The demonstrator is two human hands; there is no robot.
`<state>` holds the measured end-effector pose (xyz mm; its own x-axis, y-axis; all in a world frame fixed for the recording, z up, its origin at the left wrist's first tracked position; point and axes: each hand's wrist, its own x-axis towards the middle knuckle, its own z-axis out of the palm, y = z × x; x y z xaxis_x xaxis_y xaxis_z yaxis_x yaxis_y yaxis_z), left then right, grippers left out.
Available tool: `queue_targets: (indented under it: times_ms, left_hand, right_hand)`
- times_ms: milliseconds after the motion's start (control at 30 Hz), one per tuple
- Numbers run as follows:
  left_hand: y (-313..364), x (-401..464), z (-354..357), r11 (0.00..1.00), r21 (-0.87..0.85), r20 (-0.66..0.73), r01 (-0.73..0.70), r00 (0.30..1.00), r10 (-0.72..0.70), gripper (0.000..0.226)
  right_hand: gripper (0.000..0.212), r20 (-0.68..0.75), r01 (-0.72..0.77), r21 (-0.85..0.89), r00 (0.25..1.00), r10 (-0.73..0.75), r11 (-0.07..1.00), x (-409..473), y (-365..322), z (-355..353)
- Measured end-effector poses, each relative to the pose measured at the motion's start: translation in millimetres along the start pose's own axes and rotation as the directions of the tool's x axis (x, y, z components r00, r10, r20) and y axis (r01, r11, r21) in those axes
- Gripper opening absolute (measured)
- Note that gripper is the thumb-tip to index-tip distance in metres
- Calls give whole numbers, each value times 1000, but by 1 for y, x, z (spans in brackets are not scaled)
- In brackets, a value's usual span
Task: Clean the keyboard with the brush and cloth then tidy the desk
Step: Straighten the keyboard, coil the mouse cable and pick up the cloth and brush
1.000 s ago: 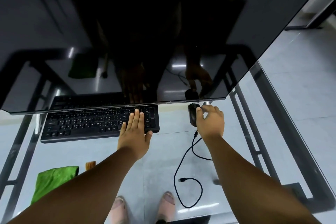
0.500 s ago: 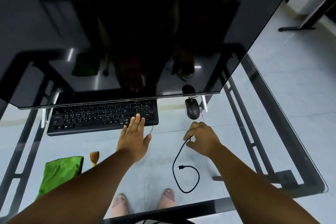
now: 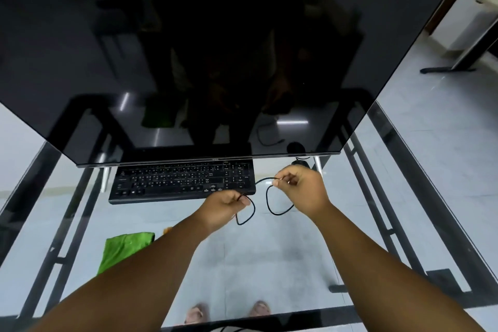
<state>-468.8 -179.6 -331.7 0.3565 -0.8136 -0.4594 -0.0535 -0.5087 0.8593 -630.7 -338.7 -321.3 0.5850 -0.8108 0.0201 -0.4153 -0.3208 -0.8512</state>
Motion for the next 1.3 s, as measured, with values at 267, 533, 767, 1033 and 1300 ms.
queue_targets:
  times_ms: [267,533,767,1033,1300]
  left_hand:
    - [3,-35,-63,978,-206,52,12,999,-1,26]
    - [20,-62,-104,907,-422,100,5,994,41,22]
    - [41,-67,-92,915,-402,78,-42,994,80,24]
    - [48,-80,-101,841,-540,161,42,986,54,38]
    - [57,-75,-115,460,-885,161,66,972,169,28]
  right_hand:
    - [14,-197,-53,36,979,59,998,11,-39,11]
    - [5,-68,-192,-252,981,181,948,13,-50,30]
    - [30,267,91,-189,963,-38,978,7,-86,62]
    - [23,131,11,-247,991,23,969,9,-85,59]
    - [22,247,-96,-287,954,170,953,4,-60,58]
